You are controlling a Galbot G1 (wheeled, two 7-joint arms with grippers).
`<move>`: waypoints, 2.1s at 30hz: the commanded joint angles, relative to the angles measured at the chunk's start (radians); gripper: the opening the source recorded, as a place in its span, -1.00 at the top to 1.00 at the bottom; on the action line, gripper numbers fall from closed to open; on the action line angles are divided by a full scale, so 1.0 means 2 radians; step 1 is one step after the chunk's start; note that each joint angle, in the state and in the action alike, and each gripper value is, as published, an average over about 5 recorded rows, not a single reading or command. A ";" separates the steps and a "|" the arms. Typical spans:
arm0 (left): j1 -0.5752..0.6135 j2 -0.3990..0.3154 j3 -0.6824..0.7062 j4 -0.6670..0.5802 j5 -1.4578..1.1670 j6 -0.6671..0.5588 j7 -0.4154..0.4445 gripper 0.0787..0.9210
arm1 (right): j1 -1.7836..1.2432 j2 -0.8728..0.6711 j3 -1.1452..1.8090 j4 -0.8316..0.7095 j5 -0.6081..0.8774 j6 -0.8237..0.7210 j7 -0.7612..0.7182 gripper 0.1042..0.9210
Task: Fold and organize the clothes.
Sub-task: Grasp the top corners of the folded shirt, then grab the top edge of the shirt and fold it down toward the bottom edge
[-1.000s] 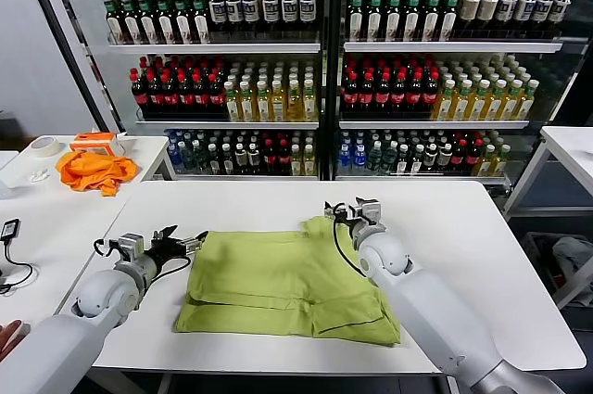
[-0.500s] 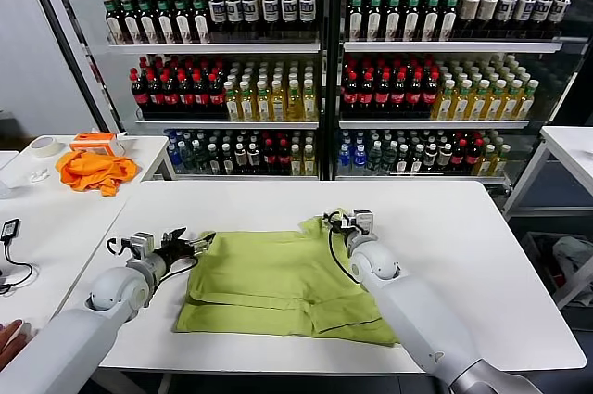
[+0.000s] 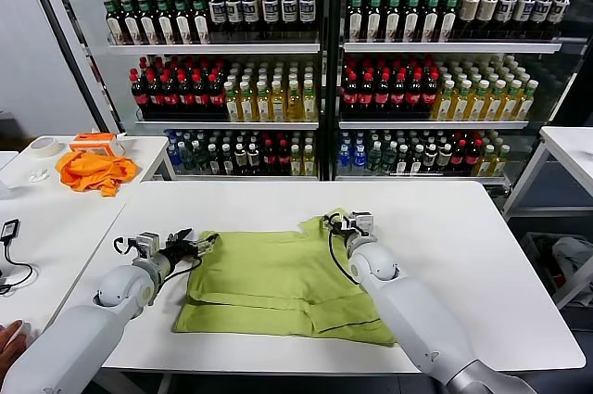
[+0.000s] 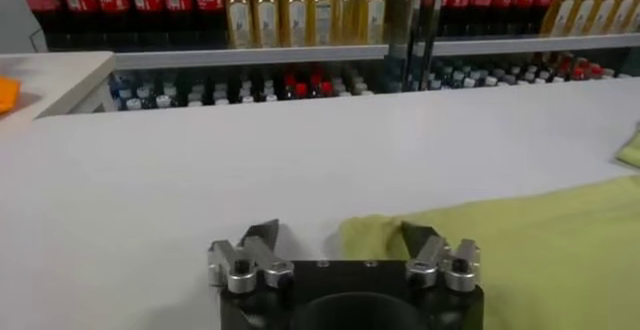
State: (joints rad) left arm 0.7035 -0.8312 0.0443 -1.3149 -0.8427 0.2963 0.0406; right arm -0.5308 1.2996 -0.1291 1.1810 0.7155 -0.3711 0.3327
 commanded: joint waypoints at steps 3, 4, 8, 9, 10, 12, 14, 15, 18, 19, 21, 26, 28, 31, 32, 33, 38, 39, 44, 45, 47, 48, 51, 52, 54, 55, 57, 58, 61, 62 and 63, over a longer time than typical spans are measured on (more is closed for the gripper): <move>0.007 0.001 0.001 0.003 0.004 0.002 0.008 -0.24 | 0.002 0.008 0.002 -0.014 0.002 -0.002 -0.006 -0.14; 0.009 0.002 0.000 0.002 0.004 0.002 0.009 -0.18 | 0.002 0.009 0.002 -0.015 0.002 -0.002 -0.008 -0.07; 0.020 0.002 -0.010 -0.005 0.008 0.000 0.011 0.09 | 0.004 0.010 0.003 -0.019 0.002 -0.001 -0.013 0.23; 0.023 0.002 -0.013 -0.008 0.009 0.000 0.012 0.17 | 0.003 0.010 0.002 -0.020 0.001 -0.001 -0.014 0.29; 0.025 0.001 -0.016 -0.011 0.010 -0.001 0.012 0.23 | 0.003 0.010 0.002 -0.020 0.001 0.000 -0.015 0.35; 0.030 0.002 -0.019 -0.015 0.011 -0.004 0.014 0.37 | 0.002 0.009 0.003 -0.018 0.001 0.006 -0.017 0.50; 0.031 0.003 -0.020 -0.016 0.013 -0.010 0.016 0.50 | 0.002 0.007 0.004 -0.011 0.002 0.014 -0.019 0.65; 0.029 0.003 -0.021 -0.016 0.013 -0.014 0.017 0.58 | 0.001 0.004 0.005 -0.004 0.003 0.018 -0.019 0.71; 0.023 0.006 -0.026 -0.018 0.005 -0.026 0.021 0.78 | -0.002 -0.006 0.006 0.025 0.009 0.024 -0.016 0.91; 0.021 0.008 -0.028 -0.022 -0.001 -0.030 0.023 0.85 | -0.004 -0.011 0.006 0.038 0.013 0.025 -0.014 0.95; 0.022 0.014 -0.034 -0.035 -0.013 -0.036 0.026 0.94 | -0.010 -0.020 0.007 0.065 0.024 0.024 -0.007 0.99; 0.047 0.034 -0.049 -0.086 -0.035 -0.042 0.026 0.99 | -0.044 -0.053 0.012 0.146 0.050 0.011 0.006 0.99; 0.064 0.041 -0.055 -0.106 -0.036 -0.043 0.025 0.99 | -0.063 -0.068 0.018 0.179 0.058 0.006 0.008 0.99; 0.093 0.050 -0.067 -0.138 -0.036 -0.043 0.021 0.99 | -0.088 -0.092 0.027 0.220 0.065 0.000 0.009 0.99; 0.103 0.052 -0.071 -0.148 -0.035 -0.043 0.019 0.99 | -0.096 -0.100 0.029 0.231 0.065 -0.001 0.008 0.99; 0.111 0.053 -0.074 -0.158 -0.035 -0.043 0.018 0.99 | -0.102 -0.107 0.031 0.240 0.065 -0.002 0.007 0.99; 0.155 0.056 -0.090 -0.207 -0.033 -0.043 0.009 0.99 | -0.133 -0.134 0.041 0.280 0.062 -0.001 0.007 0.99; 0.165 0.056 -0.093 -0.214 -0.031 -0.044 0.008 0.99 | -0.140 -0.139 0.043 0.288 0.061 -0.001 0.007 0.99; 0.198 0.057 -0.108 -0.233 -0.023 -0.047 0.007 0.99 | -0.169 -0.156 0.047 0.314 0.051 0.001 0.008 0.99; 0.202 0.056 -0.111 -0.234 -0.022 -0.047 0.006 0.99 | -0.174 -0.158 0.049 0.317 0.050 0.001 0.008 0.99; 0.206 0.057 -0.117 -0.234 -0.023 -0.047 0.006 0.99 | -0.182 -0.160 0.051 0.323 0.049 0.001 0.010 0.99; 0.208 0.057 -0.119 -0.233 -0.023 -0.047 0.005 0.99 | -0.186 -0.160 0.051 0.326 0.048 0.001 0.010 0.99; 0.211 0.058 -0.126 -0.230 -0.022 -0.047 0.005 0.99 | -0.198 -0.161 0.053 0.335 0.044 0.002 0.011 0.99; 0.211 0.059 -0.129 -0.228 -0.022 -0.047 0.005 0.99 | -0.201 -0.162 0.053 0.337 0.042 0.002 0.012 0.99; 0.213 0.060 -0.133 -0.223 -0.022 -0.048 0.006 0.99 | -0.208 -0.163 0.054 0.341 0.039 0.003 0.012 0.99; 0.214 0.060 -0.135 -0.220 -0.021 -0.049 0.006 0.99 | -0.212 -0.164 0.055 0.342 0.037 0.003 0.012 0.99; 0.215 0.061 -0.137 -0.213 -0.019 -0.052 0.007 0.99 | -0.218 -0.165 0.056 0.345 0.035 0.003 0.012 0.99; 0.215 0.061 -0.138 -0.209 -0.019 -0.055 0.009 0.99 | -0.221 -0.166 0.057 0.346 0.035 0.003 0.013 0.99; 0.215 0.060 -0.141 -0.199 -0.018 -0.060 0.013 0.99 | -0.227 -0.166 0.058 0.347 0.032 0.003 0.015 0.99; 0.216 0.059 -0.142 -0.197 -0.018 -0.060 0.014 0.99 | -0.229 -0.166 0.058 0.347 0.031 0.003 0.015 0.99; 0.216 0.059 -0.143 -0.196 -0.019 -0.060 0.014 0.99 | -0.231 -0.165 0.057 0.347 0.030 0.003 0.016 0.99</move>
State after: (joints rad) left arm 1.1021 -0.7130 -0.2157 -1.7190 -0.8817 0.1891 0.0598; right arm -0.9332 0.9864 -0.0195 1.8317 0.7850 -0.3654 0.3599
